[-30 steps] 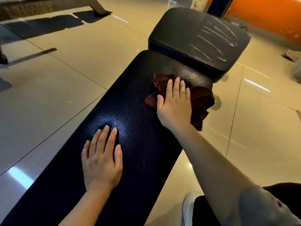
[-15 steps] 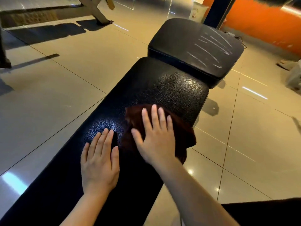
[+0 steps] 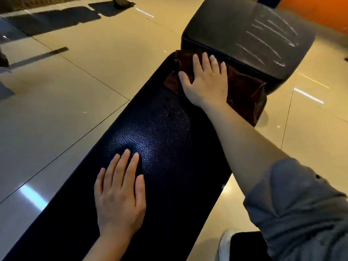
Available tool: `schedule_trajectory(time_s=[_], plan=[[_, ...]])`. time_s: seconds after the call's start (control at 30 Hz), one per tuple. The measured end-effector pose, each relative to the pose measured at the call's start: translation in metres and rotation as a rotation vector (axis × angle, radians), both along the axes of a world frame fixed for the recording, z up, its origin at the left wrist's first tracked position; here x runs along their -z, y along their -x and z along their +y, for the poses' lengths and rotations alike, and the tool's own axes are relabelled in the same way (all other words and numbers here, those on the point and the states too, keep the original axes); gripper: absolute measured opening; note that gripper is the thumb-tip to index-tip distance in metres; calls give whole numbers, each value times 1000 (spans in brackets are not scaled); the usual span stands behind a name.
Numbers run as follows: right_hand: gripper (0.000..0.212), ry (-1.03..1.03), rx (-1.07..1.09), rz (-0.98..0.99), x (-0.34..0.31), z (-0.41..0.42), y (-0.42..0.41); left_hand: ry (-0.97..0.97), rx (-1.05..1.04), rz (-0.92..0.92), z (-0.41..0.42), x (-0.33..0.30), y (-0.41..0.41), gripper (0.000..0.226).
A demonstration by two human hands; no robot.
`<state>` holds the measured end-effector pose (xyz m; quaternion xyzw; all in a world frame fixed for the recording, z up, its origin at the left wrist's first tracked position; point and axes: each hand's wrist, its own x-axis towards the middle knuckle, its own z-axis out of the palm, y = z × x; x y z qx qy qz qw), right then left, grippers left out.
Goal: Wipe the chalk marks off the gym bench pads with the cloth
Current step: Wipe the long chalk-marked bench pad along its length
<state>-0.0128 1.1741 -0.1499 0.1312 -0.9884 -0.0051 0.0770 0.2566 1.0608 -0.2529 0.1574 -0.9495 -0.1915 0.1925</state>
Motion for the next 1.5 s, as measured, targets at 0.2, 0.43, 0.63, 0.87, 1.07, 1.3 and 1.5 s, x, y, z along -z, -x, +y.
schedule_trajectory(time_s=[0.2, 0.43, 0.63, 0.87, 1.07, 1.3, 1.5], plan=[[63, 83, -16, 14, 31, -4, -111, -105, -12, 37, -1, -4, -1, 50], [64, 120, -64, -30, 73, 7, -257, -155, 14, 19, -4, -4, -8, 55], [68, 71, -25, 35, 55, 31, -200, -48, 1, -58, -4, 0, -4, 59], [72, 49, 92, 65, 21, 39, -77, -27, -44, 24, 1, 4, 2, 47], [71, 102, 161, 66, -1, 26, 8, -41, -41, 50, 2, 1, 1, 46], [68, 86, 156, 81, -2, 22, 11, -30, -36, 98, 0, 4, 2, 44], [67, 81, 10, 47, 21, -18, -62, -51, -73, 79, 1, 1, 4, 45]])
